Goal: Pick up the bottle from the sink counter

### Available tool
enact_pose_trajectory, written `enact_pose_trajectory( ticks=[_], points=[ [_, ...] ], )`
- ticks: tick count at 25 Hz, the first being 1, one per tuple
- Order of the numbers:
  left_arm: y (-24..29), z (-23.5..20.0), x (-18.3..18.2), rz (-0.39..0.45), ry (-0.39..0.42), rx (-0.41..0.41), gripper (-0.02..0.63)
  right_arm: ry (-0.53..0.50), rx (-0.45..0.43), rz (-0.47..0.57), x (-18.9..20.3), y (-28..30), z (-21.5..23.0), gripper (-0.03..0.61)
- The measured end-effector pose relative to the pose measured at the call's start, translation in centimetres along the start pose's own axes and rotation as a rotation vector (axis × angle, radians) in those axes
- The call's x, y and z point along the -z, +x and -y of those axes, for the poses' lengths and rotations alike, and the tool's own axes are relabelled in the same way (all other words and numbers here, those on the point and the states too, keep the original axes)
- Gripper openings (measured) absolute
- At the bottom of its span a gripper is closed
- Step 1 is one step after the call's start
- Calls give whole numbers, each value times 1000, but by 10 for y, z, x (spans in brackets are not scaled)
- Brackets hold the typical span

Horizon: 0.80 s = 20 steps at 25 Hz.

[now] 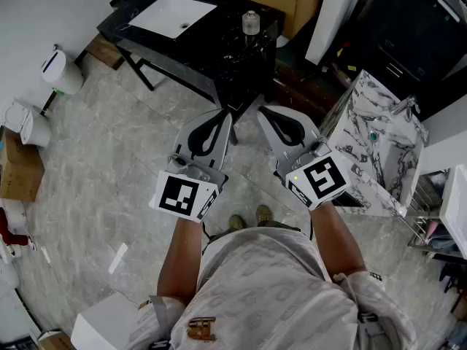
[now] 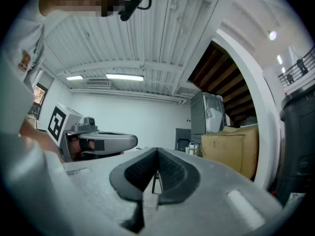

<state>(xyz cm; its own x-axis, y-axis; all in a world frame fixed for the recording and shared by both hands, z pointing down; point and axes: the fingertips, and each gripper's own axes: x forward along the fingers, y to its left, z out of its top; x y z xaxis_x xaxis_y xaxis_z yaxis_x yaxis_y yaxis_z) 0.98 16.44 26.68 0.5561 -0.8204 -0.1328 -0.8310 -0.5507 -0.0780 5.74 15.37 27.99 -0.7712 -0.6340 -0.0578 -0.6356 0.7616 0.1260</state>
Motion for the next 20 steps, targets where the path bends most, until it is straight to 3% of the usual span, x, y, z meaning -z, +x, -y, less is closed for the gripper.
enact_pose_trajectory(
  ticks=[20],
  points=[
    [30, -7, 3, -8, 27, -74, 0, -4, -62, 25, 5, 4, 30, 2]
  ],
)
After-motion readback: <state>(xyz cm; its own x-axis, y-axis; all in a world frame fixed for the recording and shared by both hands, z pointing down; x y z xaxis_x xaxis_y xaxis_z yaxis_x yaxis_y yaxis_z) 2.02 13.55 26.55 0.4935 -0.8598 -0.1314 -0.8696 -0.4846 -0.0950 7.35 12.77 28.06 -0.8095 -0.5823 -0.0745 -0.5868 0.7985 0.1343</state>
